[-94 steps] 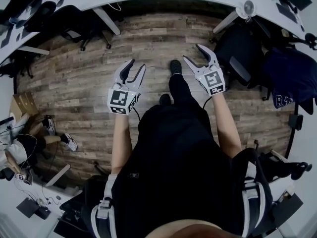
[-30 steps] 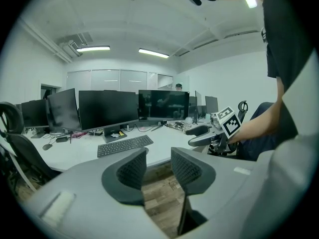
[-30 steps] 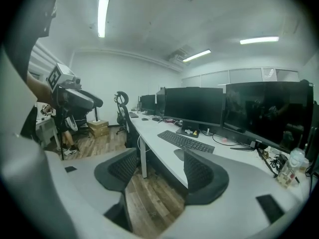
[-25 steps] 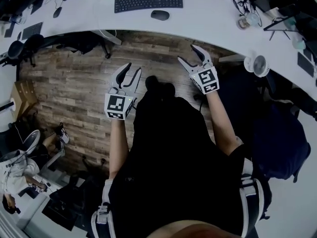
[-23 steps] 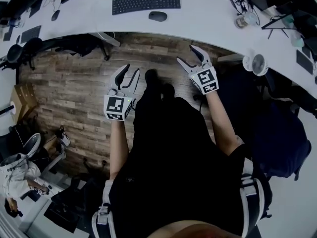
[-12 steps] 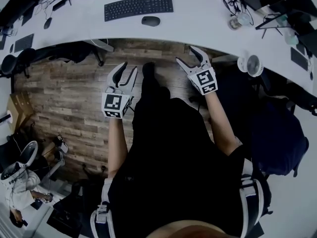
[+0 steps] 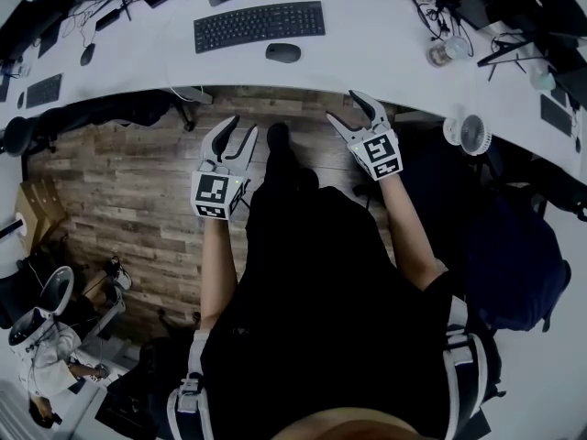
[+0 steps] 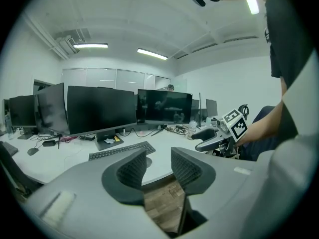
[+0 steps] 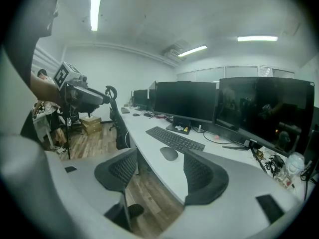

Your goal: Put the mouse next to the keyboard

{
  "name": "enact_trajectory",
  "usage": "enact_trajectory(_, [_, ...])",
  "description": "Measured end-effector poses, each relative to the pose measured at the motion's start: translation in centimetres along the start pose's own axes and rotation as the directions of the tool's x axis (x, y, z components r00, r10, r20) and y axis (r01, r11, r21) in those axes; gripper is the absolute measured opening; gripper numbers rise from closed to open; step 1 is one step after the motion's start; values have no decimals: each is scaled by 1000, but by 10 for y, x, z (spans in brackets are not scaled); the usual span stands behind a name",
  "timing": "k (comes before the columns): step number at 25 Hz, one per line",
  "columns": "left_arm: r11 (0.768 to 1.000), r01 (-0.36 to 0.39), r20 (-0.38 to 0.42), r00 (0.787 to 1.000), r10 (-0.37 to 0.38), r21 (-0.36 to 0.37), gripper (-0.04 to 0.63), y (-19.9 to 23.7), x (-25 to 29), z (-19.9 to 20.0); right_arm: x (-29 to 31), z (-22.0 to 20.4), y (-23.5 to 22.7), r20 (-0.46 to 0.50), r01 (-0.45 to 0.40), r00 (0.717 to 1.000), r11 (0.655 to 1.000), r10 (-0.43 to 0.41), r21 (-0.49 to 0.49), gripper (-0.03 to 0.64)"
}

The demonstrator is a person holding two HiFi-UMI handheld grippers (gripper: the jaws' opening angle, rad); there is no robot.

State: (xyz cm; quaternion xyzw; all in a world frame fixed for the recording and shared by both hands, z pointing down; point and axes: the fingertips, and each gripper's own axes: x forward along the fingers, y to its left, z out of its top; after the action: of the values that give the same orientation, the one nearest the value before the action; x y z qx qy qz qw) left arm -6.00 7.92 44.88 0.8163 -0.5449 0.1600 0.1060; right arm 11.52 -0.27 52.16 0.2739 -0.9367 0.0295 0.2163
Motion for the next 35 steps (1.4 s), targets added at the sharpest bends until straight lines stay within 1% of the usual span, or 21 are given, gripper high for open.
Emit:
enact_trajectory(8, [1000,16,-3,1000,-16,-4,155,41,25,12,40,18,-16,-7,2,1000,1000,-2,6,296])
enact_trajectory(12, [999,40,-16,999,-41,-12,155,60,42,12,61,24,-24,-24,5,1000,1000,-5,9,296])
enact_trajectory(17, [998,68,-14,998,-68,-13,155,89,62,15,87,29,-36,-44,25,999,1000,-24,14,296])
enact_trajectory(25, [991,133,-42,990,-133,-8,153,125,98,17,123,38,-53,-78,52,996,998,-50,27,295])
enact_trajectory(31, [984,179,-25,984,-179,11,153,149,121,29,148,43,-59,-95,77,993,996,-72,45,296])
enact_trajectory(35, [978,205,-29,978,-205,22,153,161,129,27,164,45,-55,-96,87,992,994,-81,60,298])
